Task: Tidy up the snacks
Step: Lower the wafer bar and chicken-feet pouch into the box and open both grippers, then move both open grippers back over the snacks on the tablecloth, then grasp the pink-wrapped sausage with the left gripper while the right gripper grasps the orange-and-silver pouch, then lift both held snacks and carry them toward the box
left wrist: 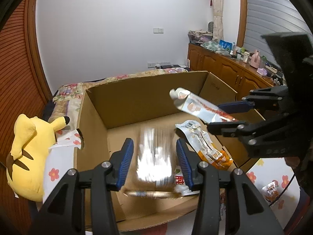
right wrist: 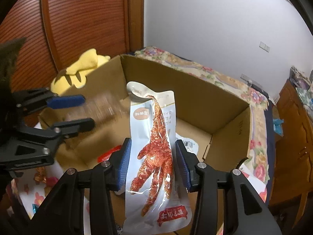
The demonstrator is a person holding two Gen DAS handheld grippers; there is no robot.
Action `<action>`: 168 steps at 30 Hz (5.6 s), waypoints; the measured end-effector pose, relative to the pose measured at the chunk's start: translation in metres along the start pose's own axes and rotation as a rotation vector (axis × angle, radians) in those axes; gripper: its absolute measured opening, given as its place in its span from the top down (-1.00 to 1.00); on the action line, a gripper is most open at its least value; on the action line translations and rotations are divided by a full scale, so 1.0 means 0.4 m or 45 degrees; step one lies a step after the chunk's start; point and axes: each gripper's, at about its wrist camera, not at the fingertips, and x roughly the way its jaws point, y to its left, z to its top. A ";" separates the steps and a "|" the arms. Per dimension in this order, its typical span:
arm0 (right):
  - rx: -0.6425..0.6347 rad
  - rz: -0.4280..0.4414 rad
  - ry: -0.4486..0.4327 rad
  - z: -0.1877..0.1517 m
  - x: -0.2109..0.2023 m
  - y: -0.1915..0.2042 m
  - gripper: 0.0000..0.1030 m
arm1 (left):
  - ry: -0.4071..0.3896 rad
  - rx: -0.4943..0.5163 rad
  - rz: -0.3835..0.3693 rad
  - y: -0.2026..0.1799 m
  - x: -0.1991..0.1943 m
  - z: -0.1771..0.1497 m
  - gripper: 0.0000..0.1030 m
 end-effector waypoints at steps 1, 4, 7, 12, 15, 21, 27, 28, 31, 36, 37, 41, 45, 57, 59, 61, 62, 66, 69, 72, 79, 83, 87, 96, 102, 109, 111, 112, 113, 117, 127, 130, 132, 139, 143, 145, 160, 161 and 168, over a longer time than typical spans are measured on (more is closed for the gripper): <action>0.001 -0.003 0.008 0.000 0.007 -0.001 0.11 | -0.004 -0.003 -0.008 0.002 -0.001 0.000 0.05; 0.010 -0.003 0.018 -0.001 0.020 -0.003 0.10 | -0.009 0.002 -0.004 0.007 0.000 -0.002 0.05; 0.013 -0.007 0.029 -0.004 0.027 -0.004 0.07 | -0.013 0.007 -0.010 0.006 -0.009 -0.007 0.05; 0.039 -0.032 0.031 -0.010 0.030 -0.004 -0.13 | -0.025 0.025 -0.024 -0.005 -0.031 -0.010 0.05; 0.081 -0.041 0.024 -0.014 0.023 -0.016 -0.15 | -0.035 0.039 -0.027 -0.014 -0.053 -0.019 0.05; 0.140 -0.044 -0.037 -0.022 -0.028 -0.033 -0.18 | -0.048 0.063 -0.017 -0.028 -0.099 -0.047 0.05; 0.169 -0.060 -0.085 -0.037 -0.100 -0.019 -0.25 | -0.060 0.063 0.002 -0.031 -0.163 -0.085 0.05; 0.171 -0.063 -0.094 -0.043 -0.113 -0.017 -0.25 | -0.063 0.063 0.004 -0.032 -0.179 -0.095 0.05; 0.186 -0.068 -0.129 -0.080 -0.175 0.000 -0.25 | -0.071 0.068 0.002 -0.039 -0.216 -0.125 0.05; 0.192 -0.078 -0.156 -0.176 -0.268 0.041 -0.25 | -0.065 0.081 0.001 -0.055 -0.265 -0.188 0.05; 0.193 -0.080 -0.156 -0.192 -0.277 0.047 -0.25 | -0.064 0.079 -0.003 -0.058 -0.272 -0.199 0.05; 0.205 -0.088 -0.145 -0.280 -0.316 0.075 -0.25 | -0.053 0.062 -0.010 -0.067 -0.290 -0.257 0.05; 0.237 -0.101 -0.122 -0.370 -0.332 0.089 -0.25 | -0.033 0.047 0.004 -0.076 -0.297 -0.319 0.05; 0.417 -0.099 0.025 -0.618 -0.277 0.048 -0.22 | 0.037 -0.027 0.012 -0.077 -0.278 -0.444 0.05; 0.434 -0.102 0.046 -0.643 -0.263 0.045 -0.22 | 0.054 -0.038 0.012 -0.076 -0.271 -0.458 0.05; 0.454 -0.090 0.059 -0.656 -0.248 0.035 -0.22 | 0.064 -0.050 0.008 -0.073 -0.265 -0.468 0.05; 0.465 -0.083 0.065 -0.660 -0.240 0.029 -0.22 | 0.072 -0.064 0.005 -0.070 -0.260 -0.475 0.05; 0.501 -0.068 0.075 -0.663 -0.211 0.011 -0.23 | 0.102 -0.075 0.002 -0.072 -0.244 -0.493 0.05; 0.501 -0.068 0.059 -0.646 -0.197 0.006 -0.13 | 0.117 -0.083 0.001 -0.071 -0.234 -0.495 0.05; 0.476 -0.073 0.048 -0.632 -0.186 0.016 0.11 | 0.126 -0.099 -0.008 -0.071 -0.228 -0.493 0.05; 0.328 -0.212 0.008 -0.634 -0.163 0.063 0.05 | 0.176 -0.150 -0.014 -0.064 -0.198 -0.495 0.04; 0.329 -0.212 0.000 -0.639 -0.162 0.061 0.03 | 0.194 -0.170 -0.029 -0.063 -0.184 -0.489 0.04; 0.322 -0.223 -0.001 -0.641 -0.160 0.065 0.02 | 0.205 -0.199 -0.043 -0.061 -0.168 -0.471 0.01; 0.327 -0.223 -0.005 -0.639 -0.159 0.070 0.01 | 0.254 -0.285 -0.075 -0.050 -0.121 -0.433 -0.04; 0.326 -0.224 -0.005 -0.639 -0.158 0.070 0.01 | 0.294 -0.264 -0.048 -0.062 -0.087 -0.416 -0.06; 0.326 -0.223 -0.005 -0.640 -0.158 0.070 0.01 | 0.346 -0.246 -0.036 -0.069 -0.056 -0.419 -0.06; 0.326 -0.223 -0.005 -0.640 -0.158 0.070 0.01 | 0.349 -0.229 -0.028 -0.073 -0.051 -0.421 -0.06; 0.326 -0.223 -0.005 -0.640 -0.158 0.070 0.01 | 0.352 -0.219 -0.022 -0.075 -0.050 -0.420 -0.06; 0.326 -0.223 -0.005 -0.641 -0.158 0.070 0.01 | 0.352 -0.214 -0.014 -0.076 -0.049 -0.419 -0.06; 0.327 -0.223 -0.006 -0.641 -0.158 0.070 0.01 | 0.326 -0.185 -0.002 -0.081 -0.054 -0.413 0.25; 0.328 -0.221 -0.007 -0.641 -0.159 0.071 0.00 | 0.224 -0.149 0.009 -0.085 -0.115 -0.401 0.36; 0.328 -0.221 -0.007 -0.641 -0.159 0.071 0.00 | 0.179 -0.141 0.019 -0.086 -0.141 -0.390 0.36; 0.329 -0.221 -0.007 -0.641 -0.159 0.071 0.00 | 0.137 -0.141 0.009 -0.090 -0.167 -0.382 0.36; 0.329 -0.222 -0.007 -0.641 -0.159 0.071 0.00 | 0.027 -0.102 -0.013 -0.125 -0.240 -0.355 0.36; 0.329 -0.221 -0.007 -0.641 -0.159 0.071 0.00 | -0.015 -0.089 -0.038 -0.151 -0.273 -0.345 0.36; 0.329 -0.221 -0.008 -0.641 -0.159 0.071 0.00 | -0.032 -0.079 -0.047 -0.164 -0.287 -0.341 0.36; 0.305 -0.205 -0.051 -0.641 -0.182 0.082 0.27 | -0.061 -0.058 -0.071 -0.191 -0.308 -0.348 0.36; 0.292 -0.202 -0.045 -0.639 -0.181 0.088 0.27 | -0.062 -0.062 -0.074 -0.190 -0.309 -0.349 0.36; 0.286 -0.183 -0.085 -0.615 -0.211 0.099 0.50 | -0.059 -0.068 -0.072 -0.186 -0.310 -0.354 0.36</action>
